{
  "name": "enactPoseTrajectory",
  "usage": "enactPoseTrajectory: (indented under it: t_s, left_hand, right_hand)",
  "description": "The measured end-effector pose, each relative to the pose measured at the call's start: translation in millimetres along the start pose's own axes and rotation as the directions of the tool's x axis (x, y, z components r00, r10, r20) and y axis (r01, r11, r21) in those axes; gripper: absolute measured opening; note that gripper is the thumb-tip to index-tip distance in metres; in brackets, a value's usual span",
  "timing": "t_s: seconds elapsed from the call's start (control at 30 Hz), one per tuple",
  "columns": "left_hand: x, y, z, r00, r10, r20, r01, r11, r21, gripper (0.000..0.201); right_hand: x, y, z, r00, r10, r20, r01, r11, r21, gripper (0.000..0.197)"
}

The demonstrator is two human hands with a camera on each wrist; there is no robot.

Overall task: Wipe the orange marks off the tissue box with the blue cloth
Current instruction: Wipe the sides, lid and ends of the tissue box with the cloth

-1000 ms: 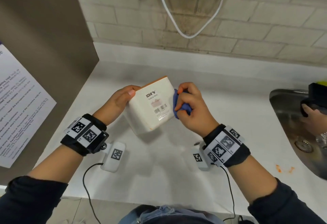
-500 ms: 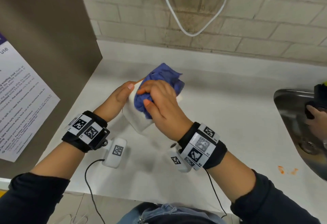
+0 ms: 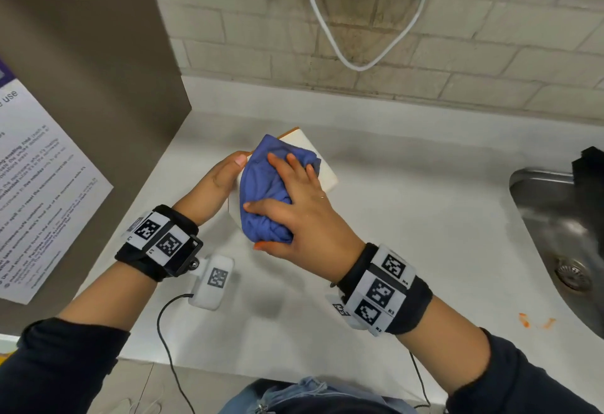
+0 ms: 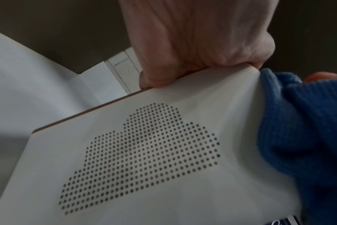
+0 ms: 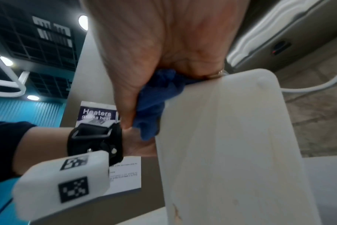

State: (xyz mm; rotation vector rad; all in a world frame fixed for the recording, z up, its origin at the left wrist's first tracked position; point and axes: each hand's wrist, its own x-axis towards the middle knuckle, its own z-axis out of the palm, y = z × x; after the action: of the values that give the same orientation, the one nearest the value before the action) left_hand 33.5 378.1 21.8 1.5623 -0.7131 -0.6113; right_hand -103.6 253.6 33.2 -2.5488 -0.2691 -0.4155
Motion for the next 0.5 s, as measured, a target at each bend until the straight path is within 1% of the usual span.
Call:
enactPoseTrajectory:
  t_s: [0.07, 0.17, 0.23, 0.3, 0.37, 0.43, 0.5]
  left_hand:
    - [2, -3, -2, 1.000, 0.011, 0.002, -0.011, 1.000, 0.016, 0.037]
    - [3, -8, -4, 0.999, 0.045, 0.020, -0.046, 0.999, 0.030, 0.050]
    - [4, -11, -2, 0.998, 0.059, 0.023, -0.060, 0.997, 0.038, 0.046]
    - [4, -11, 0, 0.998, 0.060, 0.005, -0.060, 0.998, 0.035, 0.042]
    - [2, -11, 2, 0.998, 0.058, -0.009, -0.057, 0.998, 0.028, 0.037]
    - [0, -11, 4, 0.998, 0.061, -0.004, -0.061, 0.997, 0.041, 0.034]
    - [-1, -10, 7, 0.998, 0.061, -0.004, -0.061, 0.996, 0.064, 0.036]
  right_hand:
    - [-3, 4, -1, 0.998, -0.061, 0.011, 0.061, 0.998, -0.020, 0.041]
    - [-15, 20, -8, 0.977, -0.206, 0.059, 0.207, 0.978, -0.018, 0.037]
    - [-22, 32, -14, 0.956, -0.275, 0.102, 0.277, 0.961, -0.009, 0.039]
    - [-27, 41, -21, 0.949, -0.286, 0.134, 0.288, 0.958, 0.007, 0.044]
    - [-31, 47, -28, 0.951, -0.272, 0.144, 0.272, 0.962, 0.017, 0.046]
    - [-36, 51, -34, 0.961, -0.252, 0.118, 0.250, 0.968, 0.030, 0.044]
    - [-43, 59, -39, 0.976, -0.212, 0.052, 0.209, 0.976, 0.060, 0.041]
